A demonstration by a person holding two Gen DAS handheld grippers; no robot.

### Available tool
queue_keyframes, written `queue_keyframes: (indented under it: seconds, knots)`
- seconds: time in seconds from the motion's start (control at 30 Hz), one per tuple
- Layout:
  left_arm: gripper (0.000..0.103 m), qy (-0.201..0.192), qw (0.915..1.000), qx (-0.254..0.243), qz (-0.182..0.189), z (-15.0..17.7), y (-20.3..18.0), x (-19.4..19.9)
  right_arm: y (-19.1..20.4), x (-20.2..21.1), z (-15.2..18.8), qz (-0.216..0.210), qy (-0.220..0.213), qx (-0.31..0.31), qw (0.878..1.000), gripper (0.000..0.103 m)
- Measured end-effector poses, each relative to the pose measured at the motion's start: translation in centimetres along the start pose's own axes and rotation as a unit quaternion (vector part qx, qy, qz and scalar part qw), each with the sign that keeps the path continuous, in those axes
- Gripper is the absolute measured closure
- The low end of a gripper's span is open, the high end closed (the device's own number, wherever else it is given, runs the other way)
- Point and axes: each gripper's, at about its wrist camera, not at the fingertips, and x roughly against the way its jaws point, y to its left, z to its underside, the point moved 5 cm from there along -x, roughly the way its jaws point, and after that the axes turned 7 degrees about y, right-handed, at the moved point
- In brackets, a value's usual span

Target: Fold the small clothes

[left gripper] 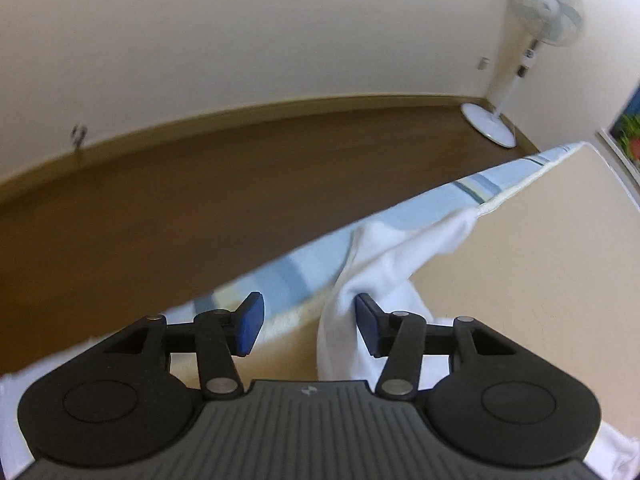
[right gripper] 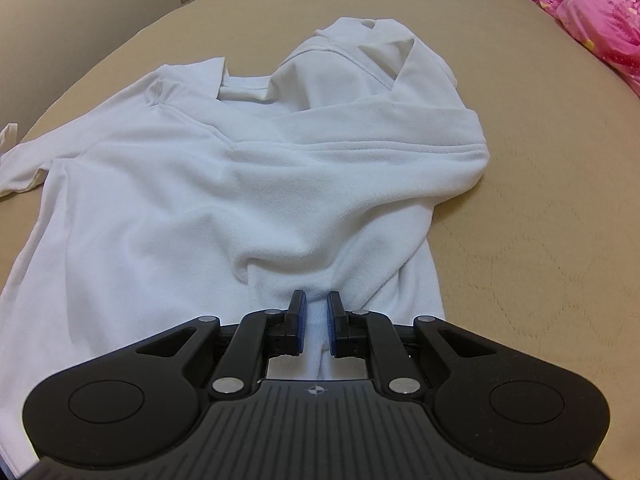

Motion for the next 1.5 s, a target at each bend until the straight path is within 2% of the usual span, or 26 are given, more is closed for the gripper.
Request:
queue_keyframes:
  seconds: [0.07,0.13,0.17,0.2,0.27,0.33,0.37,0.4,0.47,0.53,0.63,0.7,0.77,0.87,0.97,1.03,1.07,1.17,1.2,1.23,1.27,1.3,1.37,1.4,1.47,1.5]
  knots:
    - [0.043,-0.009,0.9993,-0.037,0.001,-0.1,-1.6,-0.1,0.1,-0.2,0.0,0.001,-0.002,0.004,1.0,0.092]
    - [0.046,-0.024,0.997,-0.073,-0.001,0.0,-3.1,-0.2,0.2,-0.3,0.0,0.002,-0.005,0.007,1.0,0.092]
    - [0.085,-0.032,0.9964,-0.078,-0.002,-0.1,-3.3,-0.1,0.2,-0.3,-0.1,0.003,-0.006,0.009,1.0,0.092]
    - [0.101,-0.035,0.9967,-0.073,-0.011,-0.1,-3.0,-0.3,0.2,-0.4,-0.1,0.002,-0.007,0.009,1.0,0.092]
    - [0.103,-0.041,0.9982,-0.016,-0.04,-0.5,-0.4,0.3,0.2,-0.4,-0.1,0.002,-0.008,0.007,1.0,0.092]
    - [0.103,-0.061,0.9937,0.062,-0.071,-0.9,3.0,1.8,0.2,-0.4,-0.2,0.002,-0.008,0.005,1.0,0.092]
    - [0.099,-0.064,0.9913,0.085,-0.078,-0.9,4.2,2.5,0.2,-0.4,-0.2,0.001,-0.008,0.002,1.0,0.092]
    - [0.094,-0.059,0.9908,0.093,-0.079,-0.9,4.7,2.8,0.2,-0.4,-0.1,0.0,-0.008,0.0,1.0,0.092]
    - [0.094,-0.06,0.9907,0.1,-0.069,-0.4,4.8,4.2,0.2,-0.3,-0.1,-0.001,-0.008,-0.002,1.0,0.092]
    - [0.094,-0.071,0.9933,0.082,-0.04,-0.1,3.1,5.8,0.0,0.0,-0.3,-0.009,-0.015,-0.011,1.0,0.092]
    - [0.084,-0.09,0.9957,0.022,0.011,1.2,-0.9,8.8,-1.6,1.4,-1.1,-0.03,-0.054,-0.06,0.996,0.092]
    - [0.084,-0.094,0.9946,-0.02,0.039,2.9,-3.6,11.1,-3.9,3.0,-1.9,-0.037,-0.098,-0.118,0.987,0.092]
    - [0.083,-0.089,0.9917,-0.067,0.064,4.8,-6.2,13.2,-6.8,4.0,-2.1,-0.04,-0.135,-0.192,0.971,0.088]
    - [0.068,-0.073,0.9787,-0.151,0.117,10.0,-9.4,16.8,-10.4,3.3,-2.3,-0.061,-0.144,-0.272,0.95,0.076]
    - [0.064,-0.04,0.9441,-0.288,0.154,19.5,-13.2,18.9,-12.7,1.7,-2.9,-0.087,-0.149,-0.32,0.932,0.074]
    - [0.064,-0.028,0.9187,-0.359,0.163,24.6,-14.8,19.4,-13.3,0.6,-3.7,-0.107,-0.15,-0.336,0.924,0.066]
    - [0.064,-0.026,0.9065,-0.387,0.167,26.8,-16.0,19.4,-13.4,-0.1,-4.0,-0.116,-0.143,-0.341,0.922,0.06]
    - [0.064,-0.039,0.872,-0.45,0.188,30.6,-17.4,21.1,-12.9,-2.0,-4.2,-0.118,-0.118,-0.354,0.92,0.059]
    - [0.064,-0.055,0.8638,-0.462,0.193,31.2,-18.0,21.8,-12.6,-2.3,-4.2,-0.114,-0.116,-0.35,0.923,0.063]
    - [0.064,-0.063,0.8546,-0.476,0.198,31.9,-18.6,22.7,-12.2,-2.4,-4.3,-0.098,-0.121,-0.34,0.927,0.074]
    - [0.064,-0.073,0.8464,-0.487,0.203,32.1,-19.3,22.8,-12.1,-2.2,-4.6,-0.087,-0.134,-0.331,0.93,0.099]
    - [0.062,-0.084,0.84,-0.494,0.207,32.0,-20.1,23.3,-11.7,-1.7,-4.8,-0.077,-0.151,-0.322,0.931,0.099]
    - [0.059,-0.102,0.8377,-0.49,0.218,30.9,-22.3,22.8,-9.6,0.4,-5.9,-0.083,-0.217,-0.27,0.934,0.1]
    - [0.056,-0.11,0.8417,-0.478,0.225,30.2,-23.2,23.0,-7.5,1.8,-6.7,-0.1,-0.257,-0.212,0.938,0.1]
    - [0.055,-0.107,0.8598,-0.44,0.236,28.6,-24.8,22.5,-2.6,3.7,-7.4,-0.164,-0.298,-0.089,0.936,0.099]
    - [0.055,-0.095,0.8707,-0.416,0.244,27.7,-25.4,21.5,-0.3,3.7,-7.4,-0.201,-0.284,-0.04,0.937,0.097]
